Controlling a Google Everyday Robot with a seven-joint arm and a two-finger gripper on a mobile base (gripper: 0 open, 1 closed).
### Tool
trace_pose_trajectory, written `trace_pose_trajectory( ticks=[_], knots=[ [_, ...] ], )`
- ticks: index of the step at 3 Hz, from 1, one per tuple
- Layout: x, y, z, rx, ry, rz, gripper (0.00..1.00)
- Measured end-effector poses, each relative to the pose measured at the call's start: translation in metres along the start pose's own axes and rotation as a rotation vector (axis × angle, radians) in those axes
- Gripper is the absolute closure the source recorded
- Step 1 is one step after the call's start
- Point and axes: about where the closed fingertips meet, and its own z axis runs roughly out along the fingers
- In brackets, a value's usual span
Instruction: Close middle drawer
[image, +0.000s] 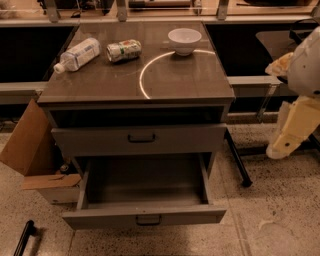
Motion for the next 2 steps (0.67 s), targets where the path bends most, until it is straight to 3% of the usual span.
trace_pose_trajectory(
  ticks=[1,2],
  knots=[
    [0.0107,0.0308,0.0655,-0.106,-0.138,0.023,0.0],
    [0.0107,0.0308,0.0656,-0.106,-0.138,0.023,0.0]
  ],
)
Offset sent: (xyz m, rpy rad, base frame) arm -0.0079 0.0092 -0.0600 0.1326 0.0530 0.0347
